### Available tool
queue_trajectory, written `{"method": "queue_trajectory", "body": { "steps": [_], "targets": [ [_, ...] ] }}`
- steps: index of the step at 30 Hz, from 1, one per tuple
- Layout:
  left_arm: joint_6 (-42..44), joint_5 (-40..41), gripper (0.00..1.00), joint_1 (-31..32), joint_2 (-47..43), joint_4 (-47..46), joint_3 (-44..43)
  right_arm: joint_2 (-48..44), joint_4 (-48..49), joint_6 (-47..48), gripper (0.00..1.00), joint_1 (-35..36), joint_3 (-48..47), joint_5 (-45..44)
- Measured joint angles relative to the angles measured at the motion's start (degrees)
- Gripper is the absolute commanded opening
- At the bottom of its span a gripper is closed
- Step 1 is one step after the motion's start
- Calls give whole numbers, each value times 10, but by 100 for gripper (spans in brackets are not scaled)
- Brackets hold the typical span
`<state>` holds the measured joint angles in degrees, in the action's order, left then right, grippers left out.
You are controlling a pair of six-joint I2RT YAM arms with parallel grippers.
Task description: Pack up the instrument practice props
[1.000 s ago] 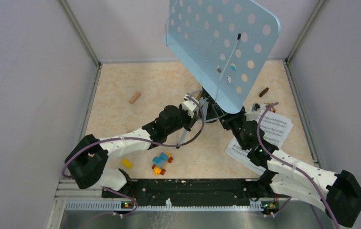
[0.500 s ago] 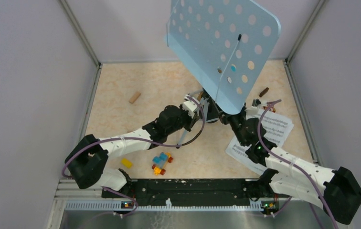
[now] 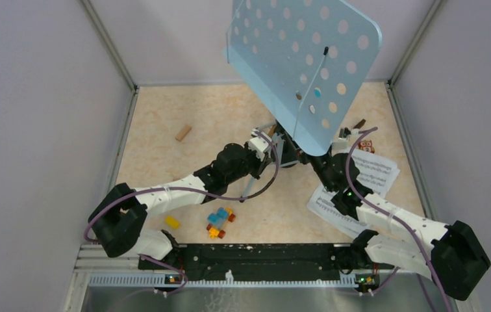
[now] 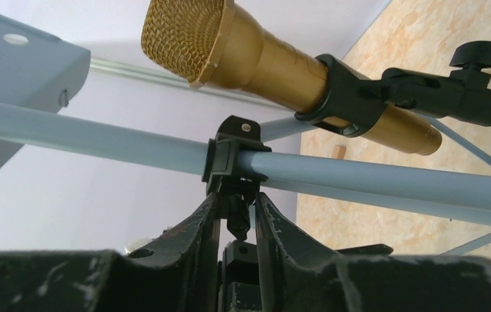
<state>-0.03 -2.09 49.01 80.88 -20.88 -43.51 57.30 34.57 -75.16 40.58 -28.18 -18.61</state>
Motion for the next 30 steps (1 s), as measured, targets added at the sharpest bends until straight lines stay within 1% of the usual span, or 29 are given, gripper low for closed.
{"method": "queue_trajectory", "body": {
  "steps": [2,4,7,8,9,13,16,18,21,25,28,30],
  "targets": [
    [0,0,0,0,0,0,0,1,0,1,28,-1,0,12],
    [0,0,0,0,0,0,0,1,0,1,24,-1,0,21],
    [0,0,0,0,0,0,0,1,1,3,13,-1,0,29],
    [0,0,0,0,0,0,0,1,0,3,3,-1,0,30],
    [0,0,0,0,0,1,0,1,-1,5,0,-1,0,30],
    [0,0,0,0,1,5,-3,1,-2,21,0,-2,0,32],
    [0,1,0,0,1,6,-3,3,3,81,0,-2,-3,37],
    [0,6,0,0,1,6,-4,9,2,152,0,-2,-12,47],
    [-7,20,0,-3,3,7,-5,33,15,317,0,-9,-35,95],
    [-18,37,0,-7,3,12,-7,63,-19,534,0,-21,-83,174],
    [-24,46,0,-10,2,14,-8,74,-42,725,0,-22,-106,222],
    [-24,46,0,-10,2,14,-8,69,-51,874,0,-14,-105,235]
  ]
}}
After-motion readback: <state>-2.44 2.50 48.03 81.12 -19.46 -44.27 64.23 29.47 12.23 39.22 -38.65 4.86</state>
